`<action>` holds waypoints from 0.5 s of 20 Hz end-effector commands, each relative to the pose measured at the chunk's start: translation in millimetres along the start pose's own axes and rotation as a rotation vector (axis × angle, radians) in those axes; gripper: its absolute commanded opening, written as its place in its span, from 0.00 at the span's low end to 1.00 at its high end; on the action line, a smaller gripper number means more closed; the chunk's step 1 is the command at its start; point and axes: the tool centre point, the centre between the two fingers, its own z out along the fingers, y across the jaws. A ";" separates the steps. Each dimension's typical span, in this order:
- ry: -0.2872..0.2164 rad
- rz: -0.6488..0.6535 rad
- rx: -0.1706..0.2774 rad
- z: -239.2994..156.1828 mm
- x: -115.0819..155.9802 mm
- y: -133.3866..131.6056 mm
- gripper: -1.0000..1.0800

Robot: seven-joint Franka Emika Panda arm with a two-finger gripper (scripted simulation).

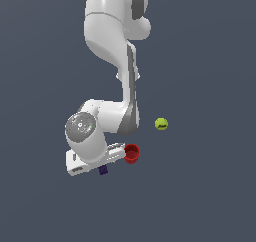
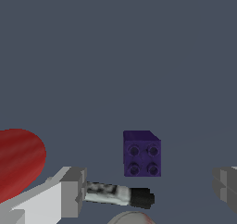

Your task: Pick up a designated object from a clutter of objects.

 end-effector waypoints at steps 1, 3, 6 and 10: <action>0.001 -0.003 -0.001 1.9 0.5 1.3 0.96; 0.000 -0.001 0.000 1.5 0.0 0.5 0.96; 0.000 -0.001 0.000 7.4 -0.1 0.7 0.96; 0.000 -0.002 0.000 25.6 -0.5 0.6 0.96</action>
